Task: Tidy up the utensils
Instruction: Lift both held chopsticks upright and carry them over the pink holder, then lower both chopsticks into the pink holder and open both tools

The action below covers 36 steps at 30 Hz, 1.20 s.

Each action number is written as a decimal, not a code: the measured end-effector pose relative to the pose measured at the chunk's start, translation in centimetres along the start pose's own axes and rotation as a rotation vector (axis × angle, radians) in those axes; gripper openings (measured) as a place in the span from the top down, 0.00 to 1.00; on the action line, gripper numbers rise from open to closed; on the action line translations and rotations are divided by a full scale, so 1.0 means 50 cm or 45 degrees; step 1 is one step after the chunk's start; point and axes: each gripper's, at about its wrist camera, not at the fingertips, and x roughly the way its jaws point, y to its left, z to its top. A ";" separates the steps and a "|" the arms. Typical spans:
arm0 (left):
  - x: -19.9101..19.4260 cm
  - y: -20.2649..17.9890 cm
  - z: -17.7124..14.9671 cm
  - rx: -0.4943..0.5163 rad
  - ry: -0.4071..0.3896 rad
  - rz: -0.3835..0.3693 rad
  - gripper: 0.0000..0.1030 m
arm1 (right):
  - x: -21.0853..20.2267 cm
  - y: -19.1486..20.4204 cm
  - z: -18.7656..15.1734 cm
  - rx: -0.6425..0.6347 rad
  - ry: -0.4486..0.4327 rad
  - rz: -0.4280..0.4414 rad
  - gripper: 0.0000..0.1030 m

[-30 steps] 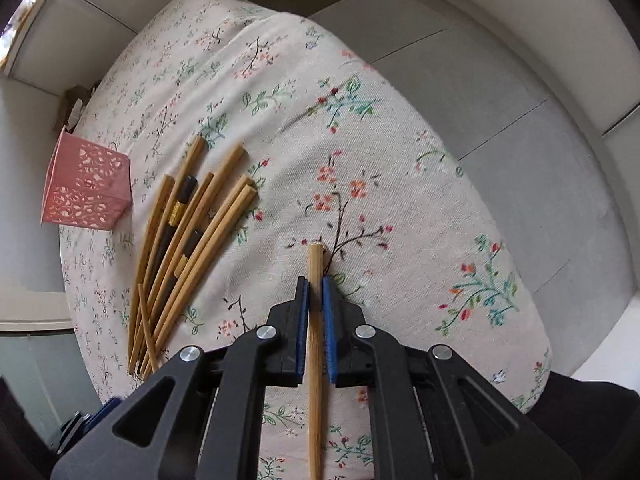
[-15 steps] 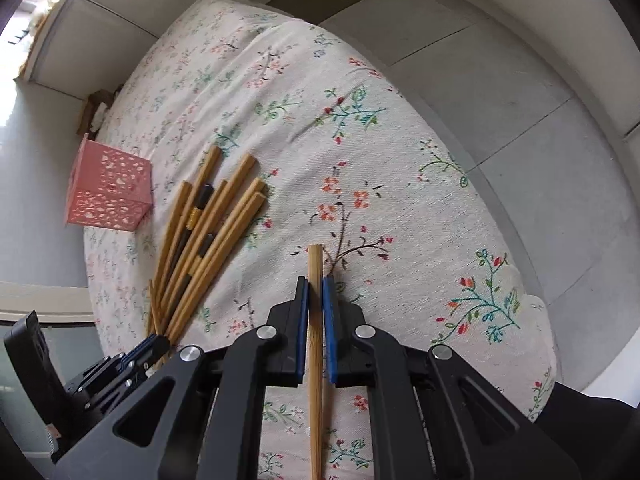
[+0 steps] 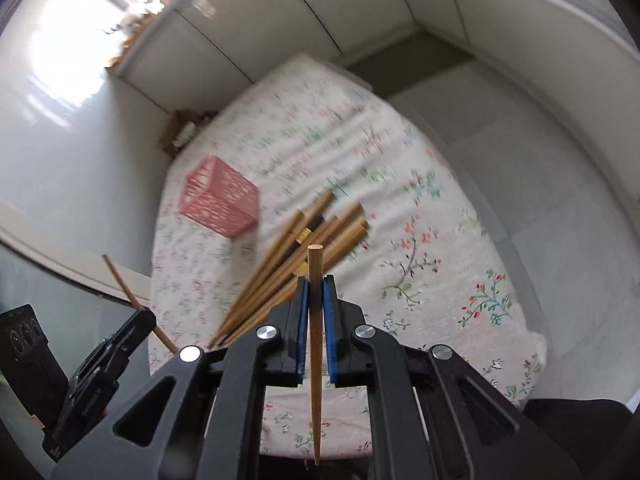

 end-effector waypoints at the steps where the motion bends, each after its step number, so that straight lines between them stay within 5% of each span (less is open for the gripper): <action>1: -0.005 -0.006 0.002 -0.002 -0.026 0.001 0.95 | -0.013 0.005 0.003 -0.006 -0.015 0.008 0.93; 10: -0.106 -0.042 0.044 0.028 -0.211 -0.007 0.95 | -0.131 0.081 0.050 -0.100 -0.169 0.101 0.93; 22: -0.158 -0.010 0.224 -0.006 -0.458 0.132 0.95 | -0.225 0.260 0.215 -0.252 -0.553 0.226 0.93; 28: -0.132 0.024 0.297 -0.005 -0.538 0.208 0.95 | -0.190 0.334 0.281 -0.342 -0.777 0.219 0.93; 36: -0.042 0.059 0.302 -0.005 -0.514 0.270 0.95 | -0.028 0.374 0.289 -0.462 -0.832 0.212 0.93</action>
